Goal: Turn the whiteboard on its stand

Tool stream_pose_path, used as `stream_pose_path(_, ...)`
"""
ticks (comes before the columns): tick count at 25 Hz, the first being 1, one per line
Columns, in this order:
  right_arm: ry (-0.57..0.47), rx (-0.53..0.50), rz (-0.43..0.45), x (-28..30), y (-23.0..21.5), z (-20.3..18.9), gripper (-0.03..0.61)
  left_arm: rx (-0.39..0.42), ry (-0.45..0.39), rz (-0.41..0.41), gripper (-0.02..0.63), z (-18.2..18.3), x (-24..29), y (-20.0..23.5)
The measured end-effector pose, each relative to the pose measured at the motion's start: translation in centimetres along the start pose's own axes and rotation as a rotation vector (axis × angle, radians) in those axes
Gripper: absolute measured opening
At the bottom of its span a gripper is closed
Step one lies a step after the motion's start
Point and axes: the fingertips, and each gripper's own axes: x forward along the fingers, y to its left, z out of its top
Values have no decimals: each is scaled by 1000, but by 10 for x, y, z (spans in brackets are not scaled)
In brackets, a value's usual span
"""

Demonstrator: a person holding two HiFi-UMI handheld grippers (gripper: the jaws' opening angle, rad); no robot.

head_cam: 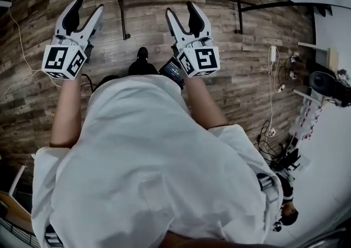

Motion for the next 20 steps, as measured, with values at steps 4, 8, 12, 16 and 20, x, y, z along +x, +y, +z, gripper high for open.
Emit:
stream_pose_path(4,4,26,48,14,-26,-11,242,0,-1,30,265,2,27,-1)
stream_pose_path(8,8,51,101,22,-37,-27,241,-13,-5,63,265,0,39,-4)
stream_pose_path(12,15,56,139,27,-48,-31,241,-49,-26,44,265,1,48,-12)
stream_pose_path(16,-5,38,168,53,-47,-21,241,-35,-49,56,265,15,56,11)
stream_pose_path(20,-14,20,191,72,-36,-14,238,-27,-65,53,265,26,56,33)
